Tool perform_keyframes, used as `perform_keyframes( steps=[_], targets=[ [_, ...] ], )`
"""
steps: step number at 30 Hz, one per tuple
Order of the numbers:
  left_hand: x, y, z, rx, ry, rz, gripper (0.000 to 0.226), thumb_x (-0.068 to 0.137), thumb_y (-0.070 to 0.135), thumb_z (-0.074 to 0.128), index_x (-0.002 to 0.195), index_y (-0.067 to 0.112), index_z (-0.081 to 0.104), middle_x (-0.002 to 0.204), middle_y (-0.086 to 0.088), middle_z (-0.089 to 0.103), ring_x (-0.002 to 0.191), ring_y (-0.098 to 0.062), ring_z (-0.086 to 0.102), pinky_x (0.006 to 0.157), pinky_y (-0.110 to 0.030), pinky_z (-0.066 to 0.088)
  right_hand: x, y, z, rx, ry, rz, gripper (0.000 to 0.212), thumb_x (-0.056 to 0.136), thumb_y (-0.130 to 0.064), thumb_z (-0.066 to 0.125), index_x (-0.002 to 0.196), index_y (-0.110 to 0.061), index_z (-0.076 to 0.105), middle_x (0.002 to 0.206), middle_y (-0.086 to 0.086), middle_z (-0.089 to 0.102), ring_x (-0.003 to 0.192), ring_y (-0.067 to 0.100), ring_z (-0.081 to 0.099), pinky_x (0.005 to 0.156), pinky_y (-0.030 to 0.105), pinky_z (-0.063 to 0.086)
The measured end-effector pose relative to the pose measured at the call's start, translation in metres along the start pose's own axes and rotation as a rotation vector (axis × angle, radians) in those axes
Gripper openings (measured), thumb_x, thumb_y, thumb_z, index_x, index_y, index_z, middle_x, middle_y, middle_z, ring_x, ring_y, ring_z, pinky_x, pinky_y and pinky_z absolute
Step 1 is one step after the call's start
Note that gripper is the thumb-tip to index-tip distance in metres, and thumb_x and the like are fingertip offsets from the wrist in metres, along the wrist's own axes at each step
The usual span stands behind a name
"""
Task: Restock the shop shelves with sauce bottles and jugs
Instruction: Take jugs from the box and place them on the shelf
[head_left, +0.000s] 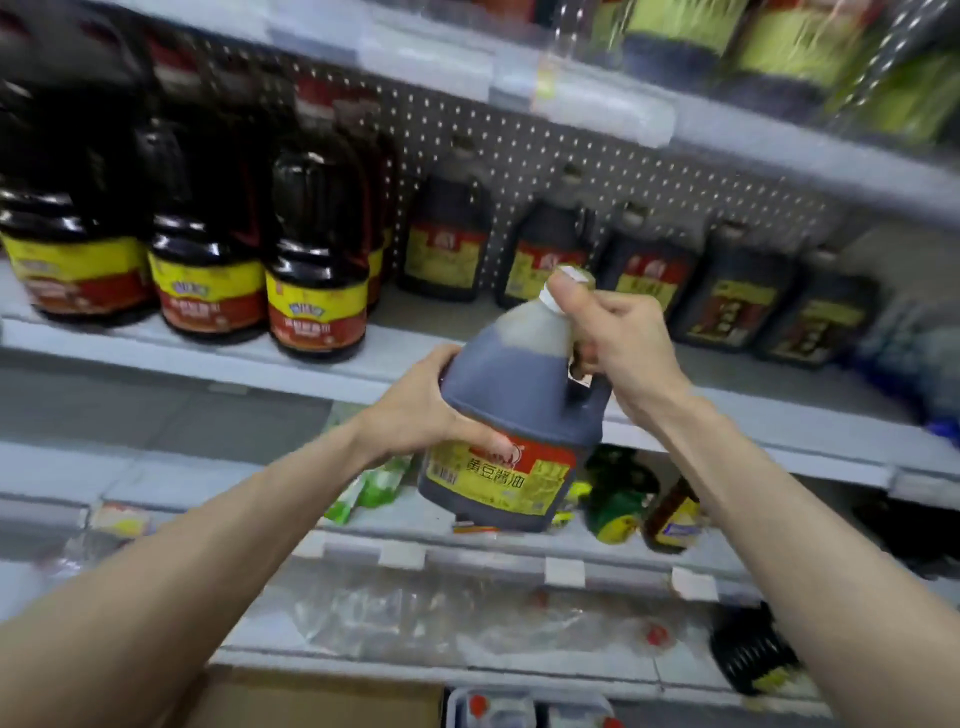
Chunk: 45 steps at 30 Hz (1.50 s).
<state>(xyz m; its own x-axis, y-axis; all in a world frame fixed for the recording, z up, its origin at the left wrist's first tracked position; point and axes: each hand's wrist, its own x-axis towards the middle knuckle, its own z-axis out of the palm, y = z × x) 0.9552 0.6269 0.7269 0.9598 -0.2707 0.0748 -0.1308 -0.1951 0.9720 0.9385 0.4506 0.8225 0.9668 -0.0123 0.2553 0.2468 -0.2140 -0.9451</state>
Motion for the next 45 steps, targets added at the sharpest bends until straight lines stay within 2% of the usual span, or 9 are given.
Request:
perform_keyframes(
  steps=[4,7,16,21,25,28,32,37,45],
  targets=[
    [0.02,0.043,-0.017,0.005,0.09,0.041,0.087,0.035,0.025,0.098,0.11,0.022,0.053,0.105,0.002,0.069,0.096,-0.014,0.068,0.079,-0.038,0.058,0.029,-0.043,-0.012,-0.098,-0.071,-0.095,0.029,0.084,-0.023,0.072,0.056,-0.023,0.066,0.043,-0.015,0.052,0.042,-0.003,0.045,0.044,0.013,0.035],
    [0.037,0.053,-0.027,0.044,0.175,0.05,0.093,0.024,0.044,0.094,0.105,0.027,0.052,0.106,0.005,0.067,0.098,-0.014,0.066,0.082,-0.043,0.057,0.05,-0.05,-0.015,-0.122,-0.138,-0.113,0.002,0.083,-0.013,0.072,0.085,-0.015,0.072,0.052,-0.019,0.062,0.05,-0.009,0.054,0.048,0.007,0.038],
    [0.092,0.03,-0.05,0.09,0.246,0.005,0.121,0.021,0.05,0.091,0.129,0.023,0.043,0.114,0.006,0.061,0.104,-0.016,0.061,0.086,-0.043,0.056,0.115,-0.014,0.013,-0.098,-0.12,-0.088,0.017,0.082,-0.013,0.074,0.099,-0.014,0.072,0.077,-0.012,0.067,0.059,-0.007,0.058,0.045,0.008,0.04],
    [0.114,0.016,-0.064,0.071,0.268,-0.039,0.093,0.038,0.025,0.097,0.116,0.02,0.046,0.108,0.003,0.062,0.101,-0.018,0.062,0.083,-0.041,0.057,0.148,0.008,0.032,-0.087,-0.13,-0.055,0.022,0.081,-0.023,0.075,0.102,-0.023,0.069,0.102,-0.005,0.07,0.103,0.014,0.062,0.067,0.015,0.049],
    [0.126,0.006,-0.069,0.03,0.289,-0.043,0.084,0.05,0.015,0.094,0.119,0.016,0.047,0.108,0.002,0.063,0.098,-0.017,0.064,0.08,-0.037,0.058,0.165,0.018,0.045,-0.087,-0.107,-0.069,0.03,0.083,-0.023,0.074,0.113,-0.019,0.069,0.104,-0.005,0.07,0.1,0.011,0.062,0.086,0.025,0.049],
    [0.129,-0.001,-0.07,-0.003,0.277,-0.044,0.076,0.055,0.018,0.092,0.117,0.019,0.048,0.109,0.001,0.064,0.097,-0.017,0.065,0.08,-0.036,0.058,0.169,0.022,0.049,-0.068,-0.122,-0.064,0.035,0.086,-0.023,0.071,0.12,-0.02,0.065,0.103,-0.01,0.067,0.092,-0.001,0.058,0.082,0.021,0.045],
    [0.129,-0.006,-0.066,-0.063,0.277,-0.032,0.063,0.064,0.016,0.086,0.114,0.018,0.048,0.106,0.0,0.065,0.093,-0.013,0.066,0.071,-0.027,0.057,0.173,0.031,0.051,-0.096,-0.112,-0.077,0.039,0.086,-0.023,0.071,0.123,-0.024,0.057,0.112,-0.009,0.063,0.105,0.01,0.057,0.089,0.026,0.046],
    [0.129,-0.014,-0.059,-0.066,0.315,0.003,0.06,0.072,0.023,0.082,0.119,0.025,0.046,0.11,0.001,0.065,0.098,-0.016,0.066,0.081,-0.038,0.058,0.157,0.06,0.044,-0.082,-0.094,-0.032,0.041,0.087,-0.027,0.069,0.122,-0.031,0.047,0.104,-0.019,0.06,0.095,0.003,0.06,0.075,0.019,0.052],
    [0.12,-0.033,-0.056,-0.124,0.344,0.056,0.064,0.087,0.021,0.067,0.142,0.033,0.036,0.12,0.008,0.063,0.108,-0.013,0.063,0.091,-0.043,0.054,0.132,0.117,0.051,0.098,-0.102,0.217,0.061,0.087,-0.046,0.062,0.14,-0.032,0.035,0.132,-0.008,0.055,0.115,0.013,0.057,0.094,0.041,0.052]
  ],
)
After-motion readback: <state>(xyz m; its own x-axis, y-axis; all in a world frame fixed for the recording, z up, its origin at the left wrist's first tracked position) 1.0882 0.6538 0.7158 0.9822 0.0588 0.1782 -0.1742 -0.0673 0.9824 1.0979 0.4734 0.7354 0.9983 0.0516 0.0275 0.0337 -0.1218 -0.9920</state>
